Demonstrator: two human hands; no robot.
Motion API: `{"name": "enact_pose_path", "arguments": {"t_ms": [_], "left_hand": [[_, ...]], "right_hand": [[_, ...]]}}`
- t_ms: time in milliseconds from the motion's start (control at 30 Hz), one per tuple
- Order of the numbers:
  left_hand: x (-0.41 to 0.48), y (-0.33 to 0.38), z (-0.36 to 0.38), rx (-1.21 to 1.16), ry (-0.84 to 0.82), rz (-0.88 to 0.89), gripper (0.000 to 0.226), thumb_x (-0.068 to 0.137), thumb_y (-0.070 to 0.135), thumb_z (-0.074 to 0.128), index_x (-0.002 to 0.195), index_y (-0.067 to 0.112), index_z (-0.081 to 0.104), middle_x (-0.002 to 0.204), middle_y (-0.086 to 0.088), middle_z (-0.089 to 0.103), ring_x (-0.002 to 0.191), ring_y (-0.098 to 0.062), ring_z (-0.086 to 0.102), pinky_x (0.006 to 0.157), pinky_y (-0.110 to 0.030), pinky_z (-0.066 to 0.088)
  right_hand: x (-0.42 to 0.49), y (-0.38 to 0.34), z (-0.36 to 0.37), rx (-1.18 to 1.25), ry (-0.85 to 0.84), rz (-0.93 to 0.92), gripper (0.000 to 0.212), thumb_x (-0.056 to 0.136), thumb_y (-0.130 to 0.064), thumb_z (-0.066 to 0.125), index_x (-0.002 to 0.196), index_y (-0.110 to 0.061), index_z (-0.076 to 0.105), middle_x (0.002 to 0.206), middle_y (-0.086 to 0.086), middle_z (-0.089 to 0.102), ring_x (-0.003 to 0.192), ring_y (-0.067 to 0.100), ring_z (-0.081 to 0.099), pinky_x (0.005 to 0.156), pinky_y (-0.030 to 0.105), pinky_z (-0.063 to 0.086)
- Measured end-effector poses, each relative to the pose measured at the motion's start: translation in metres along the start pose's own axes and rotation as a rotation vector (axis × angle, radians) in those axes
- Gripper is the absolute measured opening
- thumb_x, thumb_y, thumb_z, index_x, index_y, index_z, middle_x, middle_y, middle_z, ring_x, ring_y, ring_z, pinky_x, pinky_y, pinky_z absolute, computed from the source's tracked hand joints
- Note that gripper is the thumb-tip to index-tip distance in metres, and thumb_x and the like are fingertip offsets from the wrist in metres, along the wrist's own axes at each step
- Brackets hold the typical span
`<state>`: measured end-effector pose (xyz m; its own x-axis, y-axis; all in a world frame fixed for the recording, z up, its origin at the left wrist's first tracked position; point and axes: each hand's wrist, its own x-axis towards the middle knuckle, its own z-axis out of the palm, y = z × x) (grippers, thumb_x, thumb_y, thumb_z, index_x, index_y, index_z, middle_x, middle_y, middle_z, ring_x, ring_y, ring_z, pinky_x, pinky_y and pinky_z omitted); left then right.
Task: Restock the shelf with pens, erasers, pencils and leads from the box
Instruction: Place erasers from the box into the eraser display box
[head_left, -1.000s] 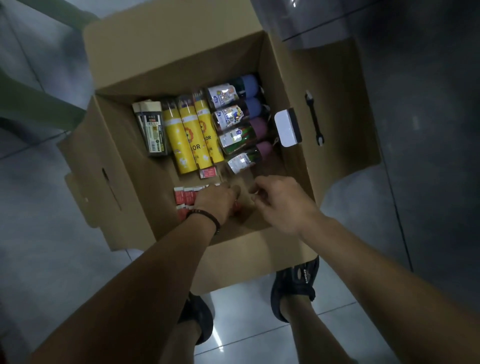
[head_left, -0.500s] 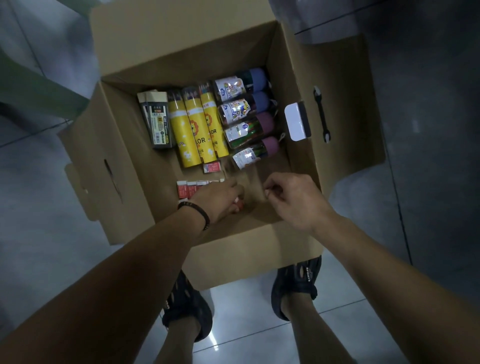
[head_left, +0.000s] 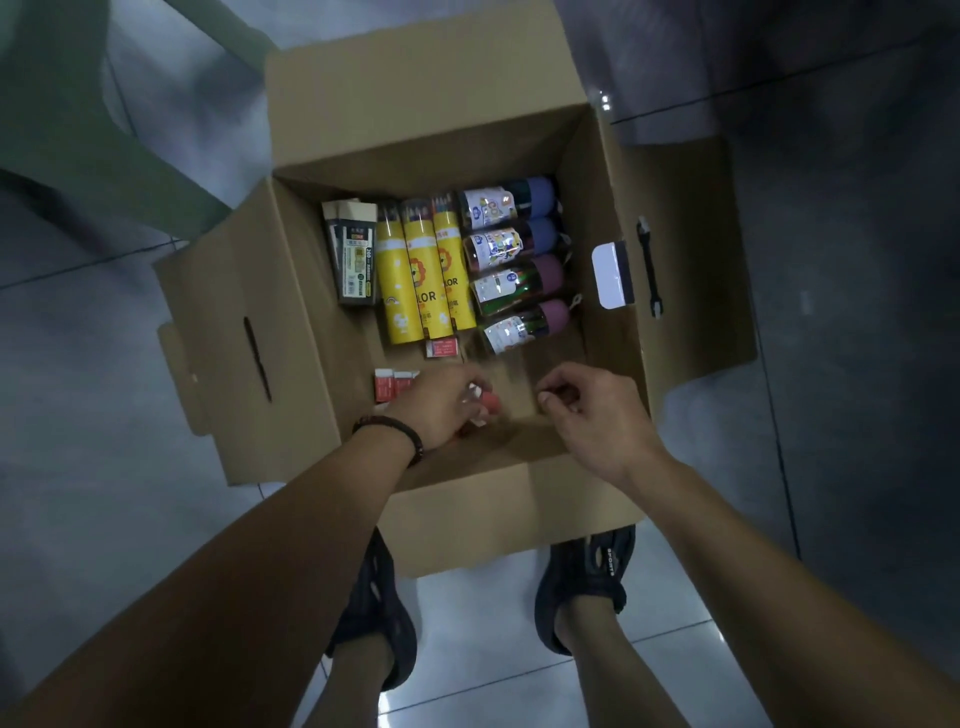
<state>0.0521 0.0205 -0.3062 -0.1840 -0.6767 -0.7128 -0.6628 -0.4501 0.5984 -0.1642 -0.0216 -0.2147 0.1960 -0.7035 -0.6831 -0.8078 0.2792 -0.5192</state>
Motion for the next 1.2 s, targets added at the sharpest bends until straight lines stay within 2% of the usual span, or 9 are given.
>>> {"name": "enact_pose_path", "arguments": {"t_ms": [133, 267, 367, 467, 567, 667, 800, 900, 1200], "left_hand": [[-0.054, 0.03, -0.013, -0.657, 0.151, -0.095, 0.02, 0.098, 0.013, 0.073, 0.107, 0.031, 0.073, 0.106, -0.008, 0.075, 0.067, -0.026, 0.069, 0.066, -0.035, 0.055], [-0.136, 0.089, -0.05, -1.209, 0.205, -0.111, 0.027, 0.106, 0.01, 0.06, 0.125, 0.024, 0.073, 0.102, -0.012, 0.071, 0.072, -0.02, 0.057, 0.07, -0.034, 0.046], [-0.208, 0.144, -0.102, -1.45, 0.24, -0.085, 0.033, 0.102, 0.019, 0.06, 0.134, 0.012, 0.067, 0.115, -0.018, 0.07, 0.084, -0.021, 0.056, 0.078, -0.035, 0.045], [-0.289, 0.2, -0.16, -1.525, 0.293, -0.081, 0.04, 0.095, 0.03, 0.061, 0.131, 0.014, 0.07, 0.112, -0.016, 0.072, 0.086, -0.022, 0.061, 0.083, -0.038, 0.046], [-0.366, 0.251, -0.21, -1.517, 0.367, -0.03, 0.036, 0.101, 0.028, 0.057, 0.129, 0.009, 0.069, 0.093, -0.011, 0.07, 0.071, -0.015, 0.059, 0.07, -0.03, 0.047], [-0.443, 0.291, -0.254, -1.554, 0.541, -0.037, 0.029, 0.111, 0.022, 0.051, 0.121, 0.001, 0.067, 0.087, -0.013, 0.068, 0.066, -0.016, 0.059, 0.055, -0.026, 0.049], [-0.53, 0.321, -0.285, -1.572, 0.724, -0.119, 0.024, 0.107, 0.023, 0.057, 0.106, 0.004, 0.07, 0.076, -0.006, 0.062, 0.063, -0.014, 0.054, 0.055, -0.027, 0.04], [-0.613, 0.351, -0.3, -1.604, 0.777, -0.121, 0.026, 0.104, 0.017, 0.05, 0.082, 0.012, 0.064, 0.062, 0.001, 0.055, 0.058, -0.016, 0.048, 0.047, -0.026, 0.034], [-0.833, 0.375, -0.297, -1.84, 1.101, 0.088, 0.024, 0.105, 0.016, 0.045, 0.084, 0.016, 0.056, 0.07, -0.004, 0.045, 0.054, -0.018, 0.044, 0.042, -0.024, 0.029]], "right_hand": [[-0.028, -0.029, -0.013, 0.099, 0.064, 0.0, 0.011, 0.1, -0.021, 0.071, 0.107, -0.029, 0.075, 0.092, -0.018, 0.072, 0.083, -0.009, 0.064, 0.068, 0.004, 0.045], [-0.074, -0.094, -0.046, 0.248, 0.094, -0.147, 0.03, 0.092, -0.022, 0.081, 0.118, -0.033, 0.072, 0.1, -0.014, 0.071, 0.087, 0.005, 0.067, 0.075, 0.017, 0.053], [-0.12, -0.162, -0.078, 0.305, 0.073, -0.314, 0.037, 0.083, -0.021, 0.09, 0.111, -0.04, 0.073, 0.1, -0.013, 0.071, 0.083, 0.013, 0.069, 0.073, 0.026, 0.059], [-0.176, -0.232, -0.11, 0.157, 0.093, -0.53, 0.034, 0.08, -0.016, 0.091, 0.109, -0.026, 0.077, 0.102, -0.012, 0.066, 0.082, 0.009, 0.065, 0.07, 0.02, 0.056], [-0.225, -0.3, -0.146, 0.071, 0.172, -0.717, 0.03, 0.081, -0.011, 0.091, 0.106, -0.018, 0.079, 0.1, -0.008, 0.059, 0.084, 0.002, 0.06, 0.07, 0.012, 0.048], [-0.284, -0.371, -0.184, 0.122, 0.119, -0.827, 0.02, 0.084, -0.012, 0.09, 0.097, -0.02, 0.076, 0.096, -0.006, 0.061, 0.084, 0.011, 0.063, 0.068, 0.027, 0.053], [-0.351, -0.441, -0.218, 0.446, -0.076, -0.638, 0.02, 0.086, -0.009, 0.087, 0.086, -0.021, 0.071, 0.085, 0.005, 0.072, 0.08, 0.031, 0.07, 0.074, 0.052, 0.06], [-0.417, -0.492, -0.241, 0.611, -0.143, -0.622, 0.018, 0.087, -0.002, 0.083, 0.095, -0.015, 0.074, 0.082, 0.015, 0.073, 0.073, 0.028, 0.07, 0.068, 0.037, 0.058], [-0.587, -0.627, -0.216, 0.659, -0.549, -0.729, 0.013, 0.097, 0.009, 0.067, 0.102, 0.001, 0.077, 0.086, 0.023, 0.078, 0.069, 0.03, 0.072, 0.06, 0.032, 0.058]]}}
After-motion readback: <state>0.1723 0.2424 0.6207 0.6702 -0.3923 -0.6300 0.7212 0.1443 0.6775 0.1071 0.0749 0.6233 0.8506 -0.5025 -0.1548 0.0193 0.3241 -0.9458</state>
